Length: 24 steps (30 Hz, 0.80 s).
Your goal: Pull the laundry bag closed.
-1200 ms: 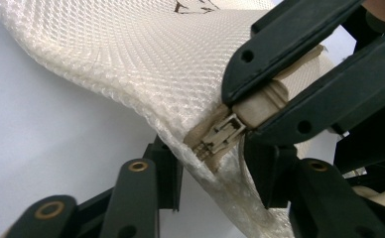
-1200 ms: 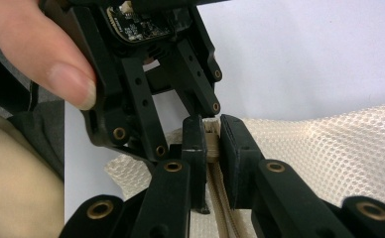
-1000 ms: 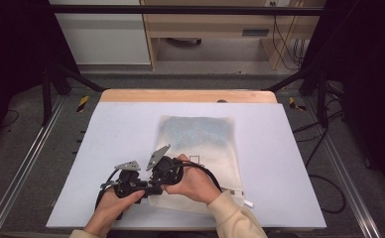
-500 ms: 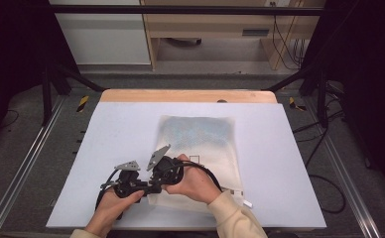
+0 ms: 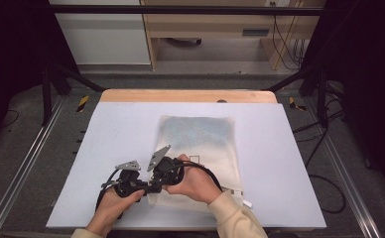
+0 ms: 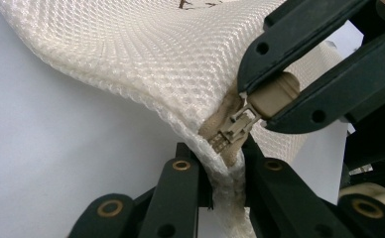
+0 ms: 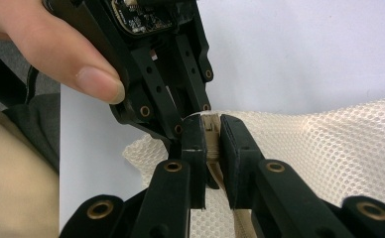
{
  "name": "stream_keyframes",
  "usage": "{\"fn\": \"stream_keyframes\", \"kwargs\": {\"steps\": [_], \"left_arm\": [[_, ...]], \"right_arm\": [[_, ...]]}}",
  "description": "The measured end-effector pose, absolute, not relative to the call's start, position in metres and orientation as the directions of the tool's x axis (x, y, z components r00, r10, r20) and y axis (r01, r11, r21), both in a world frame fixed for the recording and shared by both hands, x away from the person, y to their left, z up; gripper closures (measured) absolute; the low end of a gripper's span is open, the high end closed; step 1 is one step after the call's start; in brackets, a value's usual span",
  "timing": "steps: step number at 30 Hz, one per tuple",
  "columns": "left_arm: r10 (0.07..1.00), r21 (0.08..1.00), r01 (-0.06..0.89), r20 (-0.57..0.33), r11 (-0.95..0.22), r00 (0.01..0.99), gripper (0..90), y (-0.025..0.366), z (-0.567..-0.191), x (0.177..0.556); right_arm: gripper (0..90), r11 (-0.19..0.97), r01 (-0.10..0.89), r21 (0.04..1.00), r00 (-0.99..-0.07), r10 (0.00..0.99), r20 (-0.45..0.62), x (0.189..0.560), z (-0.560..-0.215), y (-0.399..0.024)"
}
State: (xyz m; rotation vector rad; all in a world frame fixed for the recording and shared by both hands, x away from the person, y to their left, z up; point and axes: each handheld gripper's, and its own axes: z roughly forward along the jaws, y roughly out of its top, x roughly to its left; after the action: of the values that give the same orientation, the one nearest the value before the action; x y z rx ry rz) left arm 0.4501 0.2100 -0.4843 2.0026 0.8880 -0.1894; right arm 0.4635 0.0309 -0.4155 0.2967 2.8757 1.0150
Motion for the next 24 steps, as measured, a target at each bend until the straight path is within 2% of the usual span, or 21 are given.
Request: {"fn": "stream_keyframes", "kwargs": {"steps": [24], "left_arm": [[0.522,0.685,0.651,-0.443,-0.327,0.728,84.4,0.2104,-0.4818,0.4498]], "right_arm": [[82.0,0.782,0.157,0.603,-0.978,0.210,-0.017,0.4630,-0.4196,0.0282]]}}
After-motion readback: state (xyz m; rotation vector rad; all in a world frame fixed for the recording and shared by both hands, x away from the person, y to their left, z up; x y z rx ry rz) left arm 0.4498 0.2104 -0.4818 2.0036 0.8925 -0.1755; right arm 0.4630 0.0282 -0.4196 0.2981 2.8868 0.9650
